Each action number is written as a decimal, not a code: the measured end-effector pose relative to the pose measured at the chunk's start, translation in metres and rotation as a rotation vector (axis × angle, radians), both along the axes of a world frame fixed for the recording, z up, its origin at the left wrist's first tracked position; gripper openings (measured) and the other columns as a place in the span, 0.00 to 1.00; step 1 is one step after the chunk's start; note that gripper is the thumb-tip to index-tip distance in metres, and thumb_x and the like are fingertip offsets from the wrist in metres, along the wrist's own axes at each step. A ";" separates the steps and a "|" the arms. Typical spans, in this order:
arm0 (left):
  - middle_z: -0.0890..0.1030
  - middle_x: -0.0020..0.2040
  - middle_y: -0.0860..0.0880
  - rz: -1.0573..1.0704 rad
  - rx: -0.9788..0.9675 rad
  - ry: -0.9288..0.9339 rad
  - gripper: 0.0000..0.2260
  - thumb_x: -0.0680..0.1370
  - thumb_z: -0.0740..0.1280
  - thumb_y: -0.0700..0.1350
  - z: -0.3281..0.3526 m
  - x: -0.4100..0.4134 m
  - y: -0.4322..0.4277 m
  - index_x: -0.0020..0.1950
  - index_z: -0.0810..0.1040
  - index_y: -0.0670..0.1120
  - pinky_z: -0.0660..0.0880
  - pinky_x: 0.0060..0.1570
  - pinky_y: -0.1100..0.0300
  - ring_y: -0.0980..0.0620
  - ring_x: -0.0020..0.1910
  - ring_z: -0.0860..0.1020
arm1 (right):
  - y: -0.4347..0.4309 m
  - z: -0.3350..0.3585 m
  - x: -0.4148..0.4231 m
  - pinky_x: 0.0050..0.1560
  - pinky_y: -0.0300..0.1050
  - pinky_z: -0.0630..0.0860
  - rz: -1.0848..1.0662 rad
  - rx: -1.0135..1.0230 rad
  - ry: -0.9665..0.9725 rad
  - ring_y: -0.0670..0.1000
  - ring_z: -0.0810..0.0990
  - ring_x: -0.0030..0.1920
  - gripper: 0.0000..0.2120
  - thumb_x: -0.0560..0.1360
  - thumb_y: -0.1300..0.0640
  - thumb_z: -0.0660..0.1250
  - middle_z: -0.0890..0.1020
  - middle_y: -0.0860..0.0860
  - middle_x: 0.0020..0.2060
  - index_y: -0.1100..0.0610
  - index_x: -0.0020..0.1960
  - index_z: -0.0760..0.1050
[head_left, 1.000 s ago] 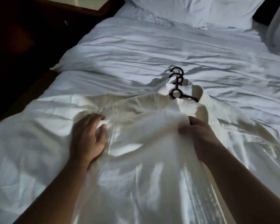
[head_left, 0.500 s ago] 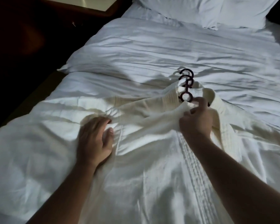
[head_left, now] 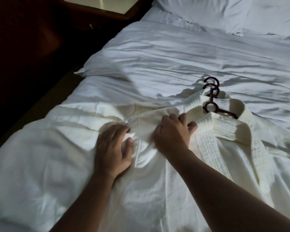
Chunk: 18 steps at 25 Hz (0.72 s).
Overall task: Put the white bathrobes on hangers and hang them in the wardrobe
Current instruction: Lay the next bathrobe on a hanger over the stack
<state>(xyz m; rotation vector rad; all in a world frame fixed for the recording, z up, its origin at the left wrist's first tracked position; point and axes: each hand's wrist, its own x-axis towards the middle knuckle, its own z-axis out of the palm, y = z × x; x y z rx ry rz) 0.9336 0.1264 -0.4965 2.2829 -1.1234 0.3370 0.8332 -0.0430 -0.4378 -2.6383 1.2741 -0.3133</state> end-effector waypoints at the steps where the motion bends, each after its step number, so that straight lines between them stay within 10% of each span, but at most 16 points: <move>1: 0.81 0.63 0.45 -0.008 -0.002 0.009 0.17 0.80 0.63 0.50 0.001 -0.001 0.000 0.63 0.81 0.43 0.72 0.66 0.46 0.41 0.64 0.78 | 0.001 -0.005 0.002 0.56 0.57 0.58 -0.020 0.016 0.014 0.57 0.69 0.55 0.07 0.72 0.53 0.54 0.76 0.49 0.46 0.52 0.41 0.71; 10: 0.78 0.48 0.47 0.014 0.054 0.131 0.07 0.74 0.69 0.49 0.038 -0.004 0.004 0.46 0.80 0.45 0.72 0.57 0.47 0.42 0.54 0.76 | 0.000 -0.040 0.000 0.59 0.59 0.62 -0.048 -0.102 0.022 0.59 0.69 0.55 0.14 0.68 0.51 0.57 0.76 0.54 0.52 0.53 0.49 0.75; 16: 0.83 0.49 0.52 -0.083 0.543 0.269 0.14 0.76 0.67 0.61 0.101 0.070 0.039 0.53 0.82 0.53 0.70 0.58 0.54 0.48 0.54 0.79 | 0.001 -0.043 0.007 0.59 0.60 0.62 -0.067 -0.131 0.035 0.61 0.70 0.55 0.17 0.67 0.50 0.55 0.77 0.55 0.52 0.54 0.49 0.77; 18: 0.82 0.40 0.51 -0.057 0.558 0.341 0.14 0.77 0.69 0.61 0.109 0.107 0.050 0.38 0.78 0.53 0.69 0.45 0.58 0.49 0.45 0.79 | 0.000 -0.044 0.007 0.59 0.60 0.62 -0.074 -0.143 0.038 0.60 0.70 0.54 0.16 0.67 0.51 0.56 0.77 0.55 0.51 0.54 0.48 0.77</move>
